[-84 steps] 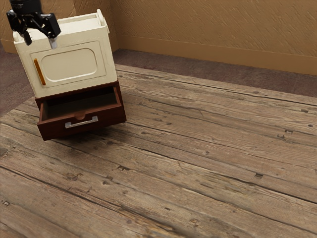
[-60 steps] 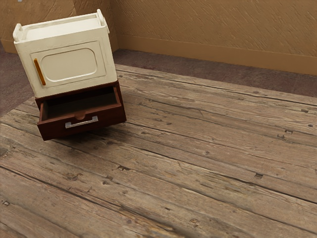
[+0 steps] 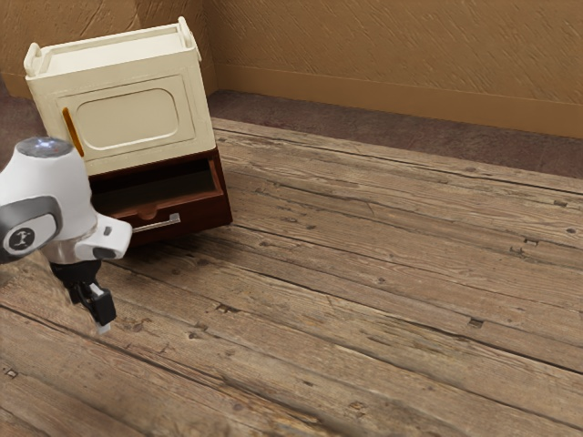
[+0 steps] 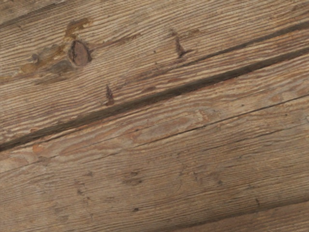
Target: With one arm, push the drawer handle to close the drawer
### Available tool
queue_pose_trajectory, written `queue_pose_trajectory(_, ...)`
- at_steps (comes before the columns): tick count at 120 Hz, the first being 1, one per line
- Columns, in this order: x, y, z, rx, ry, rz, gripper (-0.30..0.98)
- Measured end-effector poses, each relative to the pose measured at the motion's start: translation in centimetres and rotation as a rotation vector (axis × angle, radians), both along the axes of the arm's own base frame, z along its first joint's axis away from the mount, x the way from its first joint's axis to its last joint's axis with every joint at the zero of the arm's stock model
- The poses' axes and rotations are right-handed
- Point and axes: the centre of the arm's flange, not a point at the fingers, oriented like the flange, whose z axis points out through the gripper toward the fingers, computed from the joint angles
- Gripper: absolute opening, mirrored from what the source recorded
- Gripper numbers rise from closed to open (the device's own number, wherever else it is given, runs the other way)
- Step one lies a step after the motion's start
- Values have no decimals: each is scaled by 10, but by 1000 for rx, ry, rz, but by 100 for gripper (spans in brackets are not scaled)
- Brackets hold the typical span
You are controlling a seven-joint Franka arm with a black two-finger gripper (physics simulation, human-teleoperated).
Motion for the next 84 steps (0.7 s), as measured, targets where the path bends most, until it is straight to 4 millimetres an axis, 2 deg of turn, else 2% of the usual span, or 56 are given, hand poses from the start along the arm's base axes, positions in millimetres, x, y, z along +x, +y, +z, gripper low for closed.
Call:
queue_pose_trajectory(7,21,12,-4,-73,-42,79,67)
queue_pose_trajectory(18,88,32,25,-191,-93,336,67)
queue_pose_trajectory(26,120,34,18,-254,-73,485,67)
queue_pose_trajectory(42,121,26,1,-350,-10,687,65)
queue_pose_trajectory(52,134,38,-5,-320,1,758,41)
queue_pose_trajectory(62,158,54,-7,-257,-15,797,21)
queue_pose_trajectory(73,178,62,-8,-203,-31,824,8)
queue_pose_trajectory(84,192,49,-8,-176,-34,820,1)
